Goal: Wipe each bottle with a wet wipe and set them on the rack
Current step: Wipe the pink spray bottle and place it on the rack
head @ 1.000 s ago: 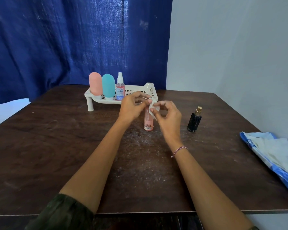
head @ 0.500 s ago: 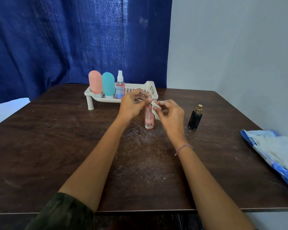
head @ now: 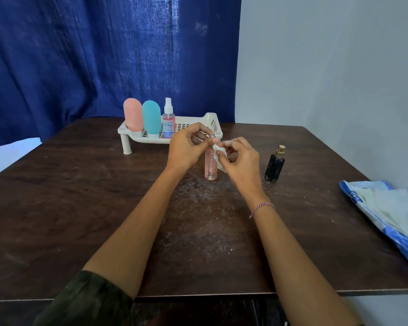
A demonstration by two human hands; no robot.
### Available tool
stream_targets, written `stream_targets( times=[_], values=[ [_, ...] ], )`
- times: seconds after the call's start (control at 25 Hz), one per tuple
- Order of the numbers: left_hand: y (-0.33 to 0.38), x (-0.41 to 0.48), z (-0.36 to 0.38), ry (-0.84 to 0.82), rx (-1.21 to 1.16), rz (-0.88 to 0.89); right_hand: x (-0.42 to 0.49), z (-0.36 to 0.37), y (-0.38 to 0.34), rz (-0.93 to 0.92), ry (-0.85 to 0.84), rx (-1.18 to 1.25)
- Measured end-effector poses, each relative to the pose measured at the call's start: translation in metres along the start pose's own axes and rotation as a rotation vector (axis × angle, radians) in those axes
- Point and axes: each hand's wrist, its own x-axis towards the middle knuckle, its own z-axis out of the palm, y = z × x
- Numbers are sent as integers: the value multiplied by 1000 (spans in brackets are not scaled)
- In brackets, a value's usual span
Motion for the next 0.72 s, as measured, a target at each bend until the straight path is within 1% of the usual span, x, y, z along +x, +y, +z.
stream_targets(
  times=[0.16, 0.28, 0.44, 0.6, 0.72],
  values=[
    [1, -1, -1, 50, 69, 10, -1, 1, 0, 33, -23, 84],
    [1, 0, -1, 57, 69, 1, -2, 2, -1, 9, -55, 115],
    [0, 1, -2, 67, 61, -28, -2, 3, -3, 0, -102, 70],
    [-1, 3, -2, 77, 43, -42, -2, 2, -5, -2, -51, 51],
    [-1, 3, -2, 63, 40, -29, -3, 3, -6, -29, -58, -5]
  ],
)
